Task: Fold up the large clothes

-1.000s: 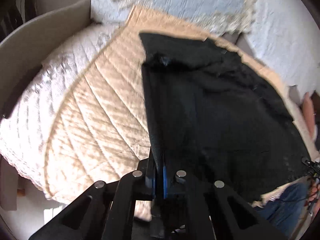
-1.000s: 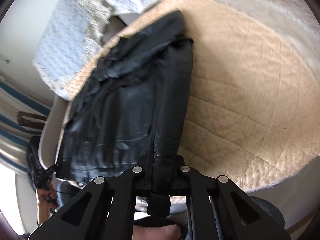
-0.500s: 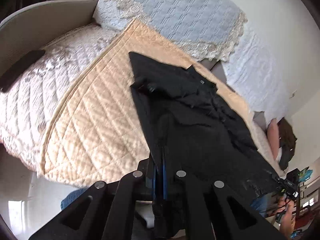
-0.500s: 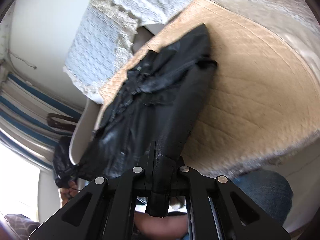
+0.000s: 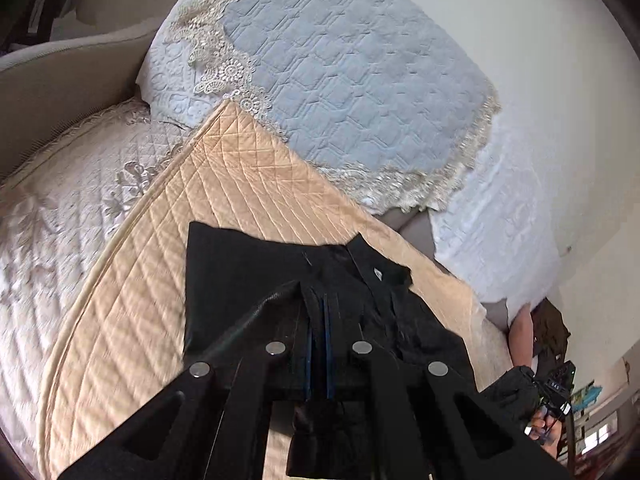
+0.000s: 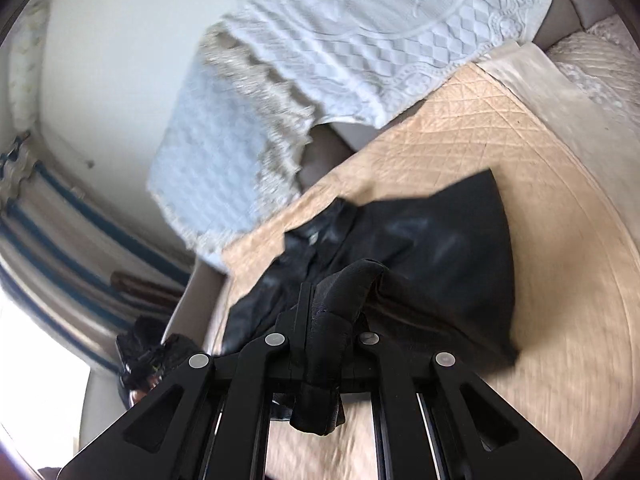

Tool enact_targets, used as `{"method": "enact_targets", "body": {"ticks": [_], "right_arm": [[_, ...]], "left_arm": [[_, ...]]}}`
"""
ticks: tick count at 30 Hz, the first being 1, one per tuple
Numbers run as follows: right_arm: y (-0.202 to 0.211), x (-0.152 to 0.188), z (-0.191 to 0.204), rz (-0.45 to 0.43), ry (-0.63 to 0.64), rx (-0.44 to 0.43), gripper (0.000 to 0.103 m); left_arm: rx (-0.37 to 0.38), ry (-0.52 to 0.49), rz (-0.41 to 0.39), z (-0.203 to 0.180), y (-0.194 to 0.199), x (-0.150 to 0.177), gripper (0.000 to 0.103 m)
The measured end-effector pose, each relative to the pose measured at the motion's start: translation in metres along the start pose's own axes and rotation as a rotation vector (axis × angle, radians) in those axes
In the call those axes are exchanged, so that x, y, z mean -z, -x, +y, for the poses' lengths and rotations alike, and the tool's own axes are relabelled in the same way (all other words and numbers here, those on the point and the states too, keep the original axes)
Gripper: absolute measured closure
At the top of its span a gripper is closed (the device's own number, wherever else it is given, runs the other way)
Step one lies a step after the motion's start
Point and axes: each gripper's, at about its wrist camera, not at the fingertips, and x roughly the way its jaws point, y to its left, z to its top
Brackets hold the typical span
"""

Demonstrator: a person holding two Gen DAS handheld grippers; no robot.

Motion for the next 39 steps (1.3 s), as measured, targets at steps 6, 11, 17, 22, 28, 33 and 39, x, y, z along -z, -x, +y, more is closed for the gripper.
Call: {"method": "enact_targets", "body": {"ticks": [6,11,17,22,28,33,39], "right_arm": [[-0.079,-0.037,-0.058,0.063,-0.141,0.12,0.086],[-0.1,-0.04,-0.072,0.101,-0.146,0.197,0.07],[-0.056,-0.041,-0.048,-0.021,0.044,0.104,0.04],[-0.072,-0.05,-0.052,0.024,0.149,0.281,0.04],[-0.117,-0.059,-0.048,0.174,0.289,0.371,0.04],[-0.136,-0.055,-0.043,0.246,0.36,0.434,0.094],[-0.081,-0.043,-0.001,0.065,0.45,0.292,0.099]], "left_arm": [[-0.136,0.09,0.077,0.038,-0.09,-0.01,0.099],[-0.222,0.099,0.139,0.054,-0.122,-0.007,0.098],[-0.244,-0.02,0.045,0.041,-0.088,-0.013,0.053],[-0.288,-0.164,0.147,0.027,-0.128,-0.022,0.041],[-0.336,-0.228,0.256,0.022,-0.183,-0.021,0.041],[-0.345,-0.28,0.271,0.016,-0.193,-0.017,0.078],[-0.233,-0.379,0.067,-0.02,-0.125,-0.007,0.097]]}}
